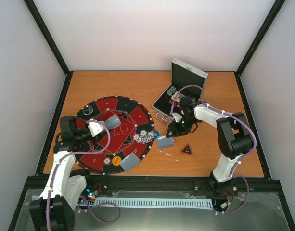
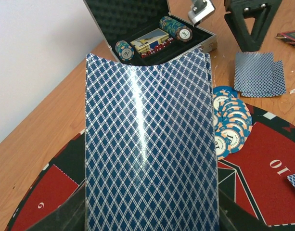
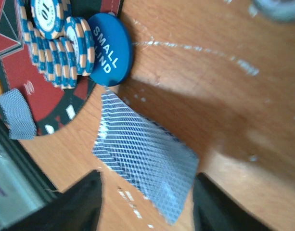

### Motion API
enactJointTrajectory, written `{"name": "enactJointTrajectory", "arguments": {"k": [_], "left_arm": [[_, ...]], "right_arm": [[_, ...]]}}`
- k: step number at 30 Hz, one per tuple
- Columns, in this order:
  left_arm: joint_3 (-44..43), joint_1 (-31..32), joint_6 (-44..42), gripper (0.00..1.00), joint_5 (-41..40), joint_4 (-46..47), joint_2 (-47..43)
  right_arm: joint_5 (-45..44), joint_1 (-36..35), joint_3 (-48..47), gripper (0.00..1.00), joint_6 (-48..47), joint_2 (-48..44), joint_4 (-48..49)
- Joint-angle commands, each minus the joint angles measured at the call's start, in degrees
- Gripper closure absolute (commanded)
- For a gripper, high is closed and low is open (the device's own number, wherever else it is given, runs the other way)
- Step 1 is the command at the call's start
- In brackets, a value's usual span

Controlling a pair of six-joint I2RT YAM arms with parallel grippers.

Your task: Distribute texas hold em gaming equipment

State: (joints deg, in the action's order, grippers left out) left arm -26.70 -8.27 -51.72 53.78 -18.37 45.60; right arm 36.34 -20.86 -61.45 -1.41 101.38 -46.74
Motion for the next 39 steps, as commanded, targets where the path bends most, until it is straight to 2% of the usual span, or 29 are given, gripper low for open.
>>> {"name": "enactJointTrajectory", "arguments": {"k": [1,3,5,9,10,12,15,16,19,23,27,31,34,39], "left_arm": [[-0.70,0.36,-0.32,0.56,1.42,1.64,-0.12],[-0.72,0.36,-0.20,0.56,1.54,1.82,-0.12],[-0.59,0.37,-0.01,0.56,1.74,2.20,-0.19],[-0.53,0.36,0.57,0.56,1.56,2.90,-0.32],[-0.61,0.38,0.46,0.56,1.44,2.76,-0.38],[-0.64,0.36,0.48,0.56,1.27,2.56,-0.57],[-0.57,0.36,0.15,0.56,1.40,2.40,-0.74],[-0.62,0.36,0.06,0.56,1.41,2.41,-0.86],[-0.72,0.41,-0.06,0.56,1.20,2.36,-1.35],[-0.83,0.36,0.29,0.56,0.99,2.35,-1.54],[-0.72,0.36,0.55,0.56,1.15,2.74,-1.80],[-0.64,0.36,2.45,0.56,1.13,4.38,-1.98],[-0.64,0.36,3.21,0.56,1.82,4.98,-2.44],[-0.34,0.36,4.45,0.56,2.02,6.10,-2.25]], "right_arm": [[-10.43,0.38,-4.51,0.35,1.02,-2.68,-2.30],[-16.87,0.28,-7.12,0.28,1.75,-3.97,-4.20],[-21.52,-0.46,-10.19,0.18,2.45,-5.66,-6.40],[-25.49,-6.44,-17.27,0.12,1.95,-9.21,-5.66],[-24.01,-9.37,-18.56,0.11,1.06,-9.62,-3.99],[-15.11,-14.09,-20.43,0.08,-0.97,-9.97,2.51],[1.97,-17.38,-20.96,0.06,5.13,-8.36,18.43],[5.29,-18.13,-22.04,0.06,7.32,-6.74,22.21],[4.53,-21.38,-27.96,0.08,9.29,-0.60,24.50],[2.86,-25.65,-36.96,0.09,7.19,7.81,18.12],[2.41,-27.28,-40.91,0.10,6.20,12.05,16.02],[0.83,-27.55,-40.95,0.19,5.98,13.22,14.55],[-3.26,-27.31,-40.15,0.30,4.65,12.39,12.54],[-3.55,-26.56,-39.83,0.53,3.34,11.15,10.42]]}}
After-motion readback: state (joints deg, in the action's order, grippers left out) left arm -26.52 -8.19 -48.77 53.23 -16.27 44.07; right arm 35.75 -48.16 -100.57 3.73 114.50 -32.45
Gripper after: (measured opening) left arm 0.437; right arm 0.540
